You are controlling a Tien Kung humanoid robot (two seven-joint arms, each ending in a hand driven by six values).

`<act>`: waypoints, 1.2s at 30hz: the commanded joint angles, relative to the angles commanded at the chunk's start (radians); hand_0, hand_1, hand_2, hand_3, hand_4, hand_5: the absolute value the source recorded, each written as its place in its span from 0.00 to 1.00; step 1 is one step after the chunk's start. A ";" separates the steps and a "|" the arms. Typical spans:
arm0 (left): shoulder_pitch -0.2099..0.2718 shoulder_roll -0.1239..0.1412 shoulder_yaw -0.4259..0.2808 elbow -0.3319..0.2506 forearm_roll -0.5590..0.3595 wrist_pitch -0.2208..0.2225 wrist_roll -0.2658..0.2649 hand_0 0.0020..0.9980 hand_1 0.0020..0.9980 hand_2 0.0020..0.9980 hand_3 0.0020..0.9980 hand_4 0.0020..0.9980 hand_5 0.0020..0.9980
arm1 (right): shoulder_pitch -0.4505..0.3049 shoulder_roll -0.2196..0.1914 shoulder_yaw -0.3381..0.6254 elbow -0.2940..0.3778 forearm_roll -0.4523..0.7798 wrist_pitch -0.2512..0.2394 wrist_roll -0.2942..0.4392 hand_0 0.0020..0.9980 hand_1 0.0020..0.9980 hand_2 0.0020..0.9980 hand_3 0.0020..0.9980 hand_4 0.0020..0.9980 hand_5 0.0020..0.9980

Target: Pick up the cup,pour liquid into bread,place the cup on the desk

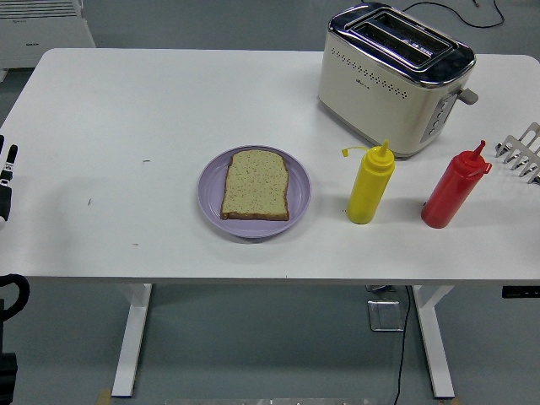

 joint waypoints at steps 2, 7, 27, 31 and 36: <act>0.001 0.000 -0.002 0.000 -0.001 0.000 0.000 0.78 0.73 0.73 0.66 0.53 0.95 | 0.016 0.004 0.002 -0.017 0.051 0.017 -0.034 0.76 0.70 0.71 0.72 0.57 0.32; 0.002 0.000 -0.003 0.002 -0.002 0.004 -0.002 0.78 0.73 0.73 0.66 0.53 0.95 | 0.029 0.017 -0.008 -0.041 0.058 0.034 -0.055 0.76 0.70 0.71 0.72 0.57 0.32; -0.002 0.000 -0.009 0.001 -0.001 0.002 -0.001 0.78 0.73 0.73 0.66 0.53 0.95 | 0.025 0.019 -0.015 -0.056 0.038 0.057 -0.118 0.76 0.68 0.73 0.69 0.57 0.42; -0.002 0.000 -0.008 0.001 -0.001 0.002 -0.001 0.78 0.73 0.73 0.66 0.53 0.95 | 0.025 0.020 -0.015 -0.057 0.040 0.057 -0.120 0.76 0.68 0.73 0.69 0.57 0.42; -0.003 0.000 -0.008 0.002 -0.002 0.003 -0.001 0.78 0.73 0.73 0.66 0.53 0.95 | 0.025 0.022 -0.028 -0.061 0.045 0.052 -0.116 0.76 0.68 0.73 0.69 0.56 0.42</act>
